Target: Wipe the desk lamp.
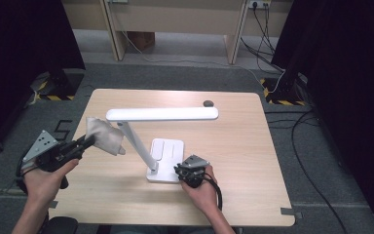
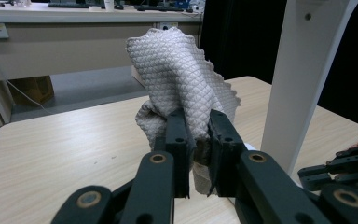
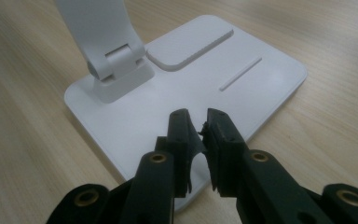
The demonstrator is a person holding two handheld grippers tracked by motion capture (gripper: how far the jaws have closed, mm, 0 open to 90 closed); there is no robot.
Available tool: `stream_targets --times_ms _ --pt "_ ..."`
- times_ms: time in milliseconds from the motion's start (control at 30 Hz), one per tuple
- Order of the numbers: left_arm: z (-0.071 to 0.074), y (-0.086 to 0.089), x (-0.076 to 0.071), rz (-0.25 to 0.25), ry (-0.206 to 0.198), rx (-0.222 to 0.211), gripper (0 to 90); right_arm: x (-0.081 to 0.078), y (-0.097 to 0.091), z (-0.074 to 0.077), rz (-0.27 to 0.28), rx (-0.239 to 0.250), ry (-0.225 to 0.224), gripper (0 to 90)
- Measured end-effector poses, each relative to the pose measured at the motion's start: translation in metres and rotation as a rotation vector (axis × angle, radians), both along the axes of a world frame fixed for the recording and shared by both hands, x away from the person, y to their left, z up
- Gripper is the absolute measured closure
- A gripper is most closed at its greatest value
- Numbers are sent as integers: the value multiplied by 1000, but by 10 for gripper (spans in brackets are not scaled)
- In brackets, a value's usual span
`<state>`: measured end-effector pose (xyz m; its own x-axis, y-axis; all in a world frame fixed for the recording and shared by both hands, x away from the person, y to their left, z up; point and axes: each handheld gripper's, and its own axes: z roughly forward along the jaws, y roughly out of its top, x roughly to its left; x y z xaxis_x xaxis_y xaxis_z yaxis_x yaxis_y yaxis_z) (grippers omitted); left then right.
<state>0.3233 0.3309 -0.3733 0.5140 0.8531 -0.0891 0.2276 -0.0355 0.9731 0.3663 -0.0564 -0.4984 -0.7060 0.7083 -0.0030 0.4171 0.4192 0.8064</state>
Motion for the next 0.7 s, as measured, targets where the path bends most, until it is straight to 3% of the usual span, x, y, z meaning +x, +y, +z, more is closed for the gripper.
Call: stream_targets --times_ms 400,700 --pt "23 0 -8 -17 -66 5 802 13 5 -9 -10 -37 16 849" --pt "44 1 -12 -23 -121 -6 802 14 3 -11 -20 -18 26 868"
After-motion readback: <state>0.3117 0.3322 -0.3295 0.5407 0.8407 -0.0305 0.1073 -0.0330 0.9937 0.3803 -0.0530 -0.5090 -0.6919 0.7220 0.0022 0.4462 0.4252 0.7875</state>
